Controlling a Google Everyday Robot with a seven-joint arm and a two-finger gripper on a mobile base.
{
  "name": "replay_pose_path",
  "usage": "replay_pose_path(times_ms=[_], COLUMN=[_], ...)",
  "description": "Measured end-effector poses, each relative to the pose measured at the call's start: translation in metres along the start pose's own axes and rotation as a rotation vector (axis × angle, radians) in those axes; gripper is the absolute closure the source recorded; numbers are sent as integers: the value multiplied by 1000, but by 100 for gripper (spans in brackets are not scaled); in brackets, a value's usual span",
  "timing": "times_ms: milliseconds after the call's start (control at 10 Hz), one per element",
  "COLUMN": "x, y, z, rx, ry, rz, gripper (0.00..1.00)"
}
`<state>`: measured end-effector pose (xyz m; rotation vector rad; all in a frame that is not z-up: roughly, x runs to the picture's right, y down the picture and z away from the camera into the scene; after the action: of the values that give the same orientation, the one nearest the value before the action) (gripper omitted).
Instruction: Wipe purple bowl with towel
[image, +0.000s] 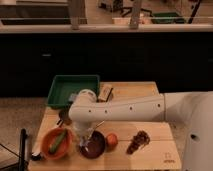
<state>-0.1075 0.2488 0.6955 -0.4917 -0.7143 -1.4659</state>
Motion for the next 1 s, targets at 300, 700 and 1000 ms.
replay_pose_path(times_ms=[300,700,1000], x=[-34,-39,-12], y=[15,54,72], z=[-3,-7,-7], rx=[-3,-29,-23], ry=[-25,-39,-25], rz=[2,94,159], gripper=[100,100,100])
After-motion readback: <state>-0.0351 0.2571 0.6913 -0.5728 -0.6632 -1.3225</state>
